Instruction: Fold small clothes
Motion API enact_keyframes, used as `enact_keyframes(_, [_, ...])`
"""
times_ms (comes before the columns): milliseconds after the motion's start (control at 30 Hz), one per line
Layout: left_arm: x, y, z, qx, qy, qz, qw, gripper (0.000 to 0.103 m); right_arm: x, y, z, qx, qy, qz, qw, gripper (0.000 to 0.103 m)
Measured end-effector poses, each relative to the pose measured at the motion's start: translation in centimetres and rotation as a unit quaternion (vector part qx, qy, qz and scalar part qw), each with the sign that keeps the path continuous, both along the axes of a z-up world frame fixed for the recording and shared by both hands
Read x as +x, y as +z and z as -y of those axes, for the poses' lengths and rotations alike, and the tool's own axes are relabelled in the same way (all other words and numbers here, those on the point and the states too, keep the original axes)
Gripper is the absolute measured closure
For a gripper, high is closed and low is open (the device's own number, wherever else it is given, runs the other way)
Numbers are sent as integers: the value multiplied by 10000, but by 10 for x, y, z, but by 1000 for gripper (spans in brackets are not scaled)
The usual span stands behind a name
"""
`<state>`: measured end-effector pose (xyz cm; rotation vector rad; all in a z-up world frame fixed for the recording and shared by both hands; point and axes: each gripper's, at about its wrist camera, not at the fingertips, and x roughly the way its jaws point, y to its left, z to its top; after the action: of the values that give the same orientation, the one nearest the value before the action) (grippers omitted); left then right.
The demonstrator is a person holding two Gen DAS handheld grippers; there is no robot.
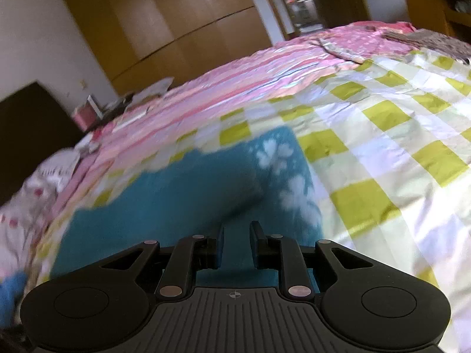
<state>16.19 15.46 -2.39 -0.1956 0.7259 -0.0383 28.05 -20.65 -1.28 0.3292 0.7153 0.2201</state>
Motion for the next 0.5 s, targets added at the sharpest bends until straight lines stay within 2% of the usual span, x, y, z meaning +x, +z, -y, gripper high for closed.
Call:
enact_keyframes(133, [-18, -3, 1, -22, -48, -217, 9998, 60, -29, 0, 3, -96, 258, -170, 9995, 82])
enact_keyframes(233, [-30, -4, 4, 99, -69, -389, 9992, 59, -55, -2, 7, -193, 410, -348, 9984, 82])
enact_keyframes(500, [-71, -1, 4, 223, -57, -884, 9958, 60, -124, -4, 25, -284, 601, -718, 9952, 82])
